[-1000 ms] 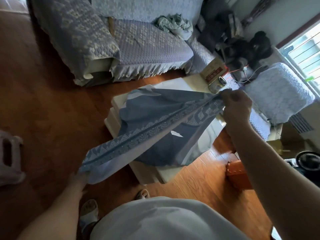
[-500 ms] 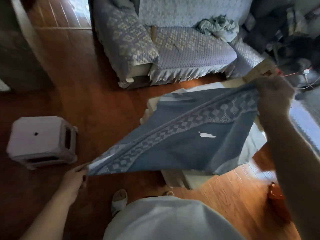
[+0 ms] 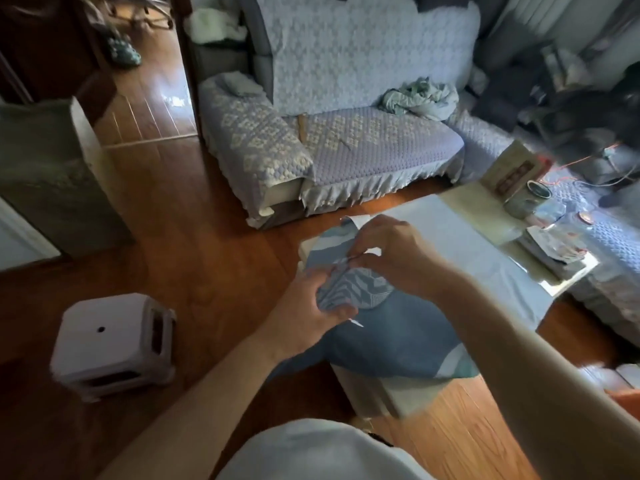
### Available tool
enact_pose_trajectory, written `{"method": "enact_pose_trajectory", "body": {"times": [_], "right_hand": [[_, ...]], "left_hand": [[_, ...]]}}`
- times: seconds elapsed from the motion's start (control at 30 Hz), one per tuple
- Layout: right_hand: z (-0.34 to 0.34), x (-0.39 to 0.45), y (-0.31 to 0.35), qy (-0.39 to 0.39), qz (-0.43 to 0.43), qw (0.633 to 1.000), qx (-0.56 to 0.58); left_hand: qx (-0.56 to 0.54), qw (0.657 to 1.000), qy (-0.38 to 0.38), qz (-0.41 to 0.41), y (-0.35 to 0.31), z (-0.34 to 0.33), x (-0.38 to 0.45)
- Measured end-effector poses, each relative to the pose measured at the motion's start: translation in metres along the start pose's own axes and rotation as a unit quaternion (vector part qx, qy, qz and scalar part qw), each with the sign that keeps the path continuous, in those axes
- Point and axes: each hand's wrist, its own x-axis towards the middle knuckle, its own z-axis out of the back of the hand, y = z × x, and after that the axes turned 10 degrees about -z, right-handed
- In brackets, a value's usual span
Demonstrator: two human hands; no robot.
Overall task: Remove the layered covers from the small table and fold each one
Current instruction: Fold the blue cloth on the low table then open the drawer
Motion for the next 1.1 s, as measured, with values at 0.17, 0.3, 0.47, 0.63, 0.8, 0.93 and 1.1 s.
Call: {"method": "enact_pose_trajectory", "body": {"times": [0.17, 0.3, 0.47, 0.63, 0.8, 0.93, 1.1], "right_hand": [[-0.016, 0.004, 0.011, -0.012, 0.031, 0.999, 0.04], [-0.02, -0.021, -0.046, 0.09, -0.044, 0.976, 0.191], [-0.012, -0.082, -0.204, 0.333, -0.126, 0.935, 0.007], [-0.007, -0.094, -0.238, 0.393, -0.129, 0.908, 0.065], [-0.036, -0.105, -0.253, 0.369, -0.052, 0.928, -0.01], [-0.02, -0.077, -0.283, 0.17, -0.118, 0.976, 0.071], [0.005, 0.013, -0.273, 0.066, -0.073, 0.991, 0.092]], "left_hand": [[0.123, 0.979, -0.162, -0.025, -0.008, -0.024, 0.028], [0.184, 0.973, -0.14, -0.008, -0.007, -0.018, 0.03], [0.18, 0.966, -0.178, 0.053, -0.02, -0.028, 0.026], [0.165, 0.965, -0.186, 0.082, -0.032, -0.046, 0.024], [0.219, 0.957, -0.17, 0.083, -0.06, -0.055, 0.028], [0.134, 0.968, -0.189, 0.101, -0.071, -0.062, 0.028], [-0.07, 0.978, -0.154, 0.118, -0.059, -0.059, 0.034]]}}
